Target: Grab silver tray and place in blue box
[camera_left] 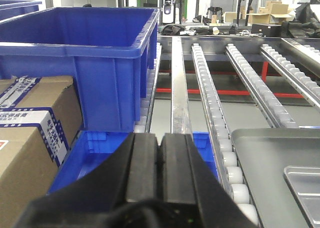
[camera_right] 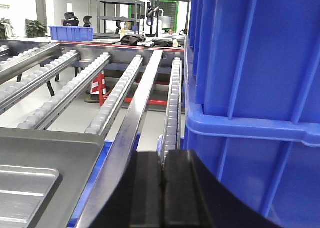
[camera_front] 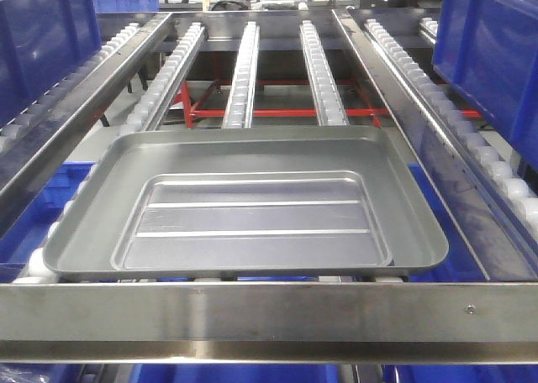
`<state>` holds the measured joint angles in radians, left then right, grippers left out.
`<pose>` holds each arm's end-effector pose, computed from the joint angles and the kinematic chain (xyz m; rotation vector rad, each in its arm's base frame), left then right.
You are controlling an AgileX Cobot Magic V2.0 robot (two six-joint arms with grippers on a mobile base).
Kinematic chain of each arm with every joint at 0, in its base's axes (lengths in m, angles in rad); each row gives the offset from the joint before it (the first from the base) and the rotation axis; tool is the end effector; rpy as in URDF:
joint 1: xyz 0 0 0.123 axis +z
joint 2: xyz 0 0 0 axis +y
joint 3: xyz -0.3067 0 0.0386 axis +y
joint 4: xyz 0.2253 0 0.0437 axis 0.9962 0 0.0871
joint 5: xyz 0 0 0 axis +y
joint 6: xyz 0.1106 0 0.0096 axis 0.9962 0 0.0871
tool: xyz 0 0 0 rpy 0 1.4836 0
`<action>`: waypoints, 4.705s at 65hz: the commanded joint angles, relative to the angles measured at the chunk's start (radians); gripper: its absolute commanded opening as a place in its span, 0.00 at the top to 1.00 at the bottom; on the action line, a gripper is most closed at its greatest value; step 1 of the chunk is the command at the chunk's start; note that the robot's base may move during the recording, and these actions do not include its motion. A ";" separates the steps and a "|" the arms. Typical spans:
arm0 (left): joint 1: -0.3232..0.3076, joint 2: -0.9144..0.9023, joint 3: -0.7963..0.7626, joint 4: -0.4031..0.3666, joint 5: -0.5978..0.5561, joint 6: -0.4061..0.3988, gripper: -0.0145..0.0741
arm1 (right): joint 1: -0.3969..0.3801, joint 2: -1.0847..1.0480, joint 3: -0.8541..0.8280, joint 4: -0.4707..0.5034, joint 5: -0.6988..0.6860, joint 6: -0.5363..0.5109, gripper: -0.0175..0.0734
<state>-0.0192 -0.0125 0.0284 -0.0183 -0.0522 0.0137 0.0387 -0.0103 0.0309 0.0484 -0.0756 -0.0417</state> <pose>0.0290 -0.0005 0.2115 0.0098 1.4473 -0.0188 0.0290 0.0007 0.2131 -0.0199 1.4286 0.0347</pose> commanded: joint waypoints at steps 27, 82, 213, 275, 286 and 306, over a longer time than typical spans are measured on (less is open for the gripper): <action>0.001 -0.014 -0.002 -0.006 -0.087 0.001 0.94 | 0.003 -0.019 0.002 -0.010 -0.096 -0.004 0.75; 0.001 0.326 -0.582 0.072 0.536 0.001 0.94 | 0.002 0.340 -0.509 -0.010 0.478 -0.005 0.75; -0.551 1.703 -1.211 0.097 0.712 -0.645 0.94 | 0.453 1.696 -1.206 -0.133 0.720 0.528 0.75; -0.554 1.703 -1.211 0.090 0.695 -0.558 0.89 | 0.451 1.739 -1.207 -0.135 0.688 0.530 0.35; -0.554 1.703 -1.211 0.082 0.695 -0.558 0.64 | 0.442 1.748 -1.207 -0.135 0.682 0.530 0.35; -0.554 1.722 -1.207 0.080 0.681 -0.558 0.59 | 0.404 1.748 -1.207 -0.134 0.682 0.531 0.35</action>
<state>-0.5666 1.7406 -1.1529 0.0639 0.6687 -0.5472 0.4514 1.7840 -1.1440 -0.0784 0.6314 0.4939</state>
